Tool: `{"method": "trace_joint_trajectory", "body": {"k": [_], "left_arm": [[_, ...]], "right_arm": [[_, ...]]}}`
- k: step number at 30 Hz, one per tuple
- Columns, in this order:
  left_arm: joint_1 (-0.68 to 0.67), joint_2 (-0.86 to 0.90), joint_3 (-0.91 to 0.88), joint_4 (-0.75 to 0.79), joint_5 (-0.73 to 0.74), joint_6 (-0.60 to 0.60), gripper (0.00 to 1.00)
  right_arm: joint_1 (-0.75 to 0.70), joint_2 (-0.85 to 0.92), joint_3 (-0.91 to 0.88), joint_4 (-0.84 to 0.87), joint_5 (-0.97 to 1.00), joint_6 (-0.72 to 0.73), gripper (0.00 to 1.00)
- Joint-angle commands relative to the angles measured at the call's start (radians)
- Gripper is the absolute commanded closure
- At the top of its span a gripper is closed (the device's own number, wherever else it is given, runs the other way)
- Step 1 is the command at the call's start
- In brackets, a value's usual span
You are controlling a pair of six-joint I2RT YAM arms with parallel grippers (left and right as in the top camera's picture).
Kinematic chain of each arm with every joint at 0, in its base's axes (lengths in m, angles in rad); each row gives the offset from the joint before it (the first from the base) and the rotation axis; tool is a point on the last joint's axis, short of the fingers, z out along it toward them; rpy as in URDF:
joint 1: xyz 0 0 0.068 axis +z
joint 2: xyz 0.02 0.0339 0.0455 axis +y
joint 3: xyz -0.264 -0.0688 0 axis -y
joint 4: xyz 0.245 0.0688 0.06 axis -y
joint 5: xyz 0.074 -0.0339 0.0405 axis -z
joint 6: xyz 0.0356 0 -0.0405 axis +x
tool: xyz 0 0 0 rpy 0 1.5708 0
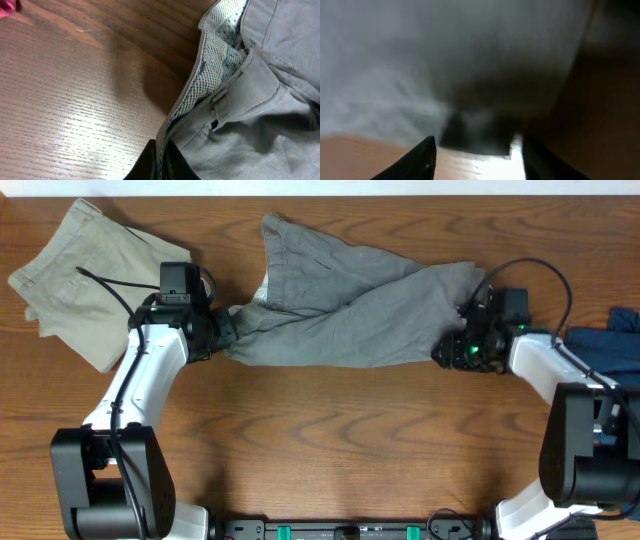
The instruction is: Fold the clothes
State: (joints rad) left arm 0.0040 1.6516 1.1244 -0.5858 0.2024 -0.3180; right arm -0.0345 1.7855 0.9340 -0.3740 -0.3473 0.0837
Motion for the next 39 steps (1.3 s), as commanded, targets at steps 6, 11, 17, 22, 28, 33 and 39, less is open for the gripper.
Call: {"method": "trace_joint_trajectory", "body": {"k": [6,11,17,22,28,33,39], "left_arm": [[0.003,0.008,-0.002,0.0,-0.005,-0.009,0.93],[0.003,0.008,-0.002,-0.008,-0.005,-0.009,0.93],[0.003,0.008,-0.002,-0.027,-0.013,-0.009,0.93],[0.003,0.008,-0.002,-0.027,-0.013,-0.01,0.94],[0.003,0.008,-0.002,-0.049,-0.013,-0.009,0.93],[0.003,0.008,-0.002,-0.086,-0.012,-0.009,0.93],[0.003,0.008,-0.002,-0.093,-0.013,-0.009,0.93]], "right_arm": [[0.068,0.01,-0.083,0.093,0.01,0.05,0.67],[0.08,0.01,-0.081,0.047,0.006,0.05,0.99],[-0.007,-0.037,0.043,-0.214,0.023,0.05,0.99],[-0.122,-0.093,0.277,-0.531,0.023,0.032,0.99],[-0.176,-0.096,0.377,-0.686,0.092,-0.011,0.78],[-0.163,-0.089,0.299,-0.718,0.112,-0.01,0.73],[-0.127,-0.089,0.134,-0.688,0.012,-0.011,0.59]]}}
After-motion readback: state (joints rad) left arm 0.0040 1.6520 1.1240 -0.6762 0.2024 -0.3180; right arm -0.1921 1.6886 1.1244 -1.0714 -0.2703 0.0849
